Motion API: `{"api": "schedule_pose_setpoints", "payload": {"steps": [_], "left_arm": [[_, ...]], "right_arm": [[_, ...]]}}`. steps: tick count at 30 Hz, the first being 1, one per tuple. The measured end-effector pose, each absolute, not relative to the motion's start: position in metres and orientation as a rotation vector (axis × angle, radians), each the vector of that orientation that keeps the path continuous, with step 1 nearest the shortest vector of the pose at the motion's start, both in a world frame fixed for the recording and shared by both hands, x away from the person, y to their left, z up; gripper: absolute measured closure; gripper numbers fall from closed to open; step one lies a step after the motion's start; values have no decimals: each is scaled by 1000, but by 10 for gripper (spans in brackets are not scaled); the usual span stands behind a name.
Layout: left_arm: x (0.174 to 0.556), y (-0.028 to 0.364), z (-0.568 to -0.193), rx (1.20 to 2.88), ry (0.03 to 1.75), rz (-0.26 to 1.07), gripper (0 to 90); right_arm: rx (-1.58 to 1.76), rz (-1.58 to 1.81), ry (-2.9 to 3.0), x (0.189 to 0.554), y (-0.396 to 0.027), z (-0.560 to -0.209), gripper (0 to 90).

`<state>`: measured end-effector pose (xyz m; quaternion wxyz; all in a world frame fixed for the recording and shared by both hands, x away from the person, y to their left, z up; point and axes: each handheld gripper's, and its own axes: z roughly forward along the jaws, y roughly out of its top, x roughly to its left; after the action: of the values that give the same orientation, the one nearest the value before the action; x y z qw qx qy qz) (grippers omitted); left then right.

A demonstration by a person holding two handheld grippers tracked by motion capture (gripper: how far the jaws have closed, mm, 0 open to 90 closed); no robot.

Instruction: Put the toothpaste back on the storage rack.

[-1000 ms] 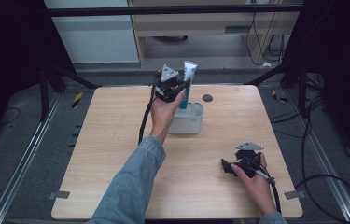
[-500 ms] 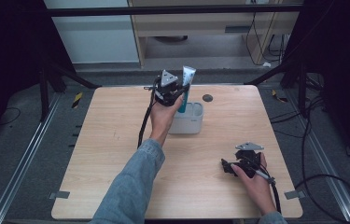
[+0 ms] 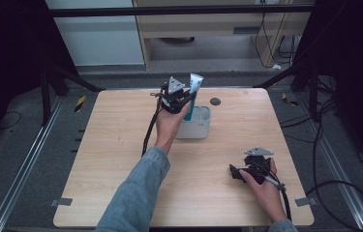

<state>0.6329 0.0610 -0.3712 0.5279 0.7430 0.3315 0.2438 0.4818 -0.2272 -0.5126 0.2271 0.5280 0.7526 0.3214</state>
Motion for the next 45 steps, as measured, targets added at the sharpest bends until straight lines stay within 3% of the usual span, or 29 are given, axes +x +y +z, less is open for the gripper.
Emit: {"api": "schedule_pose_setpoints", "payload": {"steps": [45], "left_arm": [[626,63,-404,1865,835,560,774]], "right_arm": [[1456,888,2076,482,-227,-513,4]]}}
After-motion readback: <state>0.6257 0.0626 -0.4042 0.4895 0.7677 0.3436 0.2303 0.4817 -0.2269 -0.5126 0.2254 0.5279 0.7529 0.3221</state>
